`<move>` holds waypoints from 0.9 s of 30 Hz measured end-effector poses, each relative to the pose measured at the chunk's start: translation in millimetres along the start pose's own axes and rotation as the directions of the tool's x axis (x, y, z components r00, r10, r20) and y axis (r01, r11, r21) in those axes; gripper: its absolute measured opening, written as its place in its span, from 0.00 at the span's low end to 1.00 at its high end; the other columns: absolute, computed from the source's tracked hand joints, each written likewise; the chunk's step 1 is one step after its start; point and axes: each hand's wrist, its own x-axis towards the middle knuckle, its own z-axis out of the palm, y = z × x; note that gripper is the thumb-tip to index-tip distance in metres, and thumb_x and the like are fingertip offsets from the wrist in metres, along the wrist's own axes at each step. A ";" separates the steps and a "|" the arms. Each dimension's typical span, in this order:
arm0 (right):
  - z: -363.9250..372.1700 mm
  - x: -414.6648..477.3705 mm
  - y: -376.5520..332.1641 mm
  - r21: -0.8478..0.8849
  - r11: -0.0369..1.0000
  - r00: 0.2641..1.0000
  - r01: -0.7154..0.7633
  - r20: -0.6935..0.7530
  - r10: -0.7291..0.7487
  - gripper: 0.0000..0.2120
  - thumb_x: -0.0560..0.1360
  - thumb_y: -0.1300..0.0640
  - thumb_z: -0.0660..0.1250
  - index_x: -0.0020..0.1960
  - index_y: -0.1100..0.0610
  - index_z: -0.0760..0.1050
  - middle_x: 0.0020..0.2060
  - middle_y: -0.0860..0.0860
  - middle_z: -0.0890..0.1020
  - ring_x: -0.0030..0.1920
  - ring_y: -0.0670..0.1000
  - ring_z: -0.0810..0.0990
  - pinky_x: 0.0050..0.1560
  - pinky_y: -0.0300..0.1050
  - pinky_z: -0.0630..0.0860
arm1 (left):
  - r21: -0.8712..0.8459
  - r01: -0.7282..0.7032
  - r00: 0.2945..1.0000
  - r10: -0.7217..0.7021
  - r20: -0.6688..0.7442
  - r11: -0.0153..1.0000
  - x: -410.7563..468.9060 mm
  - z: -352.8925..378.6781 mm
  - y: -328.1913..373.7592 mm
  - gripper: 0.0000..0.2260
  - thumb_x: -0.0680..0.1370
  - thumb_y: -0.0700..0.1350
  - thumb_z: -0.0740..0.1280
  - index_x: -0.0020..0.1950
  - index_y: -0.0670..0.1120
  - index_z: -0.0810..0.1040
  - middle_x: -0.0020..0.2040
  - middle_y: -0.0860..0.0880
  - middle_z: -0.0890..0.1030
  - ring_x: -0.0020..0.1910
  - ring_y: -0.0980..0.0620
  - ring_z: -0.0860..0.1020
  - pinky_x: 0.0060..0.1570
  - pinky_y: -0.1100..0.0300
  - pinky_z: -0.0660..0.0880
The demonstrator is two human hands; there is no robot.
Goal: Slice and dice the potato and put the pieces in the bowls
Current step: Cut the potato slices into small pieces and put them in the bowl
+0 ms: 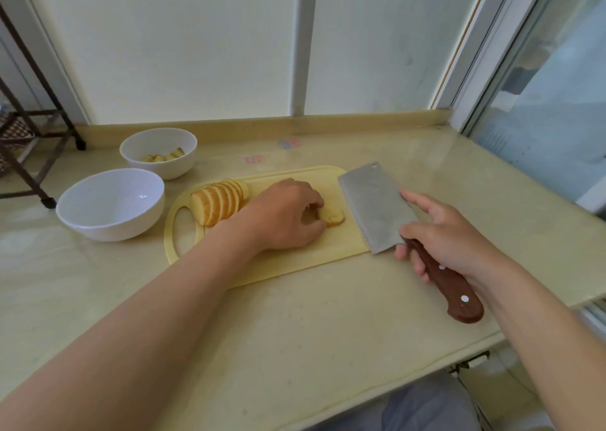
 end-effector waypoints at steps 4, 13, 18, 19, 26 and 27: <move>3.2 1.7 1.8 -0.004 1.000 0.996 0.025 0.090 -0.024 0.32 0.80 0.68 0.60 0.70 0.33 0.64 0.31 0.58 0.82 0.23 0.54 0.74 0.24 0.44 0.73 | -0.078 -0.026 0.998 0.022 -0.057 0.997 -0.1 3.1 0.7 0.11 0.75 0.48 0.71 0.54 0.44 0.83 0.50 0.49 0.82 0.47 0.51 0.78 0.50 0.60 0.74; 20.6 5.8 0.8 -0.012 0.998 0.984 0.065 0.170 -0.062 0.35 0.80 0.68 0.60 0.76 0.36 0.62 0.30 0.56 0.80 0.23 0.54 0.75 0.23 0.43 0.73 | -0.171 -0.004 0.985 -0.025 -0.168 0.985 3.1 8.8 -1.0 0.10 0.73 0.45 0.75 0.53 0.44 0.84 0.50 0.49 0.81 0.39 0.57 0.78 0.43 0.69 0.74; 20.6 5.0 -0.2 0.014 0.998 0.979 0.063 0.191 -0.064 0.32 0.80 0.68 0.60 0.69 0.33 0.63 0.30 0.55 0.80 0.23 0.54 0.75 0.23 0.43 0.73 | -0.268 0.001 0.982 -0.052 -0.182 0.963 2.9 11.1 4.2 0.10 0.73 0.40 0.75 0.53 0.42 0.84 0.48 0.49 0.81 0.39 0.60 0.78 0.42 0.74 0.73; 20.2 4.5 -0.3 0.022 0.998 0.978 0.061 0.198 -0.064 0.31 0.80 0.68 0.60 0.67 0.32 0.64 0.30 0.56 0.80 0.23 0.54 0.75 0.23 0.43 0.73 | -0.283 -0.002 0.981 -0.053 -0.184 0.959 3.2 11.8 5.7 0.09 0.72 0.39 0.75 0.53 0.42 0.84 0.48 0.48 0.81 0.39 0.60 0.78 0.42 0.74 0.73; 17.6 1.6 -0.5 0.091 0.995 0.975 0.050 0.211 -0.069 0.30 0.80 0.69 0.60 0.69 0.35 0.65 0.31 0.57 0.80 0.22 0.53 0.74 0.22 0.43 0.72 | -0.285 -0.025 0.982 -0.030 -0.188 0.958 4.8 13.2 10.7 0.10 0.72 0.36 0.74 0.53 0.40 0.84 0.48 0.47 0.81 0.42 0.54 0.81 0.44 0.67 0.76; 17.1 1.0 -1.0 0.100 0.994 0.975 0.049 0.212 -0.069 0.30 0.80 0.69 0.60 0.70 0.36 0.64 0.31 0.57 0.80 0.22 0.53 0.73 0.22 0.43 0.72 | -0.280 -0.026 0.981 -0.029 -0.192 0.960 5.1 13.1 10.8 0.10 0.72 0.36 0.74 0.53 0.41 0.84 0.48 0.48 0.81 0.42 0.54 0.81 0.44 0.67 0.76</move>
